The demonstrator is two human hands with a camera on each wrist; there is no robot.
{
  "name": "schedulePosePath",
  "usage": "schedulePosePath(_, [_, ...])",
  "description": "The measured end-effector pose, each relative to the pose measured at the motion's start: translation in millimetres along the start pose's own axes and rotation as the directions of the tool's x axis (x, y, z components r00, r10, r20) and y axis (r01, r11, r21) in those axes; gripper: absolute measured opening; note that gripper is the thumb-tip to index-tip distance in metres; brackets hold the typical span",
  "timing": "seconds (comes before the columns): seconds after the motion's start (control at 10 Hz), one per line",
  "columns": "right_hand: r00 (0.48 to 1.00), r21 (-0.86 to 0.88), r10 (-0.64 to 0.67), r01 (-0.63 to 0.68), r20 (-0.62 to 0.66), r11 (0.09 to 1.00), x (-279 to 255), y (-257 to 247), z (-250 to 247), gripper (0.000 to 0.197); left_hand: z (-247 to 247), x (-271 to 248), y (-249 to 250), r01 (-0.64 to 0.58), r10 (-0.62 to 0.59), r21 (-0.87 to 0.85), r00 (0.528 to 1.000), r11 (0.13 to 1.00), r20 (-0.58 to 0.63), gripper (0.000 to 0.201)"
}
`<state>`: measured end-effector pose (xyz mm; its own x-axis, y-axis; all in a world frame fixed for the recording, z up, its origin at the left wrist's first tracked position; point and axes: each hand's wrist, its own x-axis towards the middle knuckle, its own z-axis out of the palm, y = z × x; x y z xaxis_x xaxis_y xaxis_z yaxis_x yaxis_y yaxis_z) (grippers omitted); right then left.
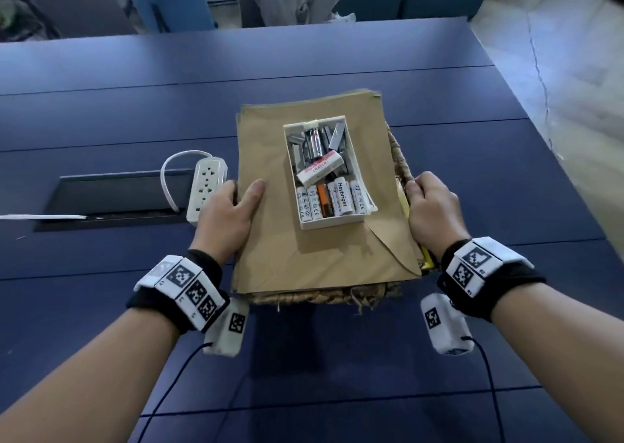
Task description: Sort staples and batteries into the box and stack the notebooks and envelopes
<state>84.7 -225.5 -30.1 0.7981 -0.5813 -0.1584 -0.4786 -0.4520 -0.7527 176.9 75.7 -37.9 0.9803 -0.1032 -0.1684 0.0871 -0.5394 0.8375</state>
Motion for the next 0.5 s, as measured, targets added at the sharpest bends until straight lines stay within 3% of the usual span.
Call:
schedulePosePath(0.1, [1.0, 0.012, 0.007, -0.007, 0.016, 1.0, 1, -1, 1, 0.029, 0, -2, 6, 0.003, -0.003, -0.005, 1.0, 1.0, -0.019, 0.081])
schedulePosePath(0.3, [0.991, -0.046, 0.035, -0.03, 0.132, 0.999, -2, -5, -11, 0.03, -9, 0, 10, 0.097, -0.098, 0.017, 0.992, 0.995, 0.078, 0.102])
schedulePosePath(0.4, [0.974, -0.154, 0.035, -0.001, 0.223, 0.988, -1, -9, -26, 0.029, -13, -7, 24, 0.067, -0.077, 0.186, 0.996, 0.98, 0.05, 0.072])
schedulePosePath(0.5, [0.973, -0.222, -0.037, 0.089, 0.229, 0.971, -7, -21, -50, 0.029, -23, -18, 41, 0.006, 0.017, 0.319, 0.997, 0.948, -0.071, 0.054])
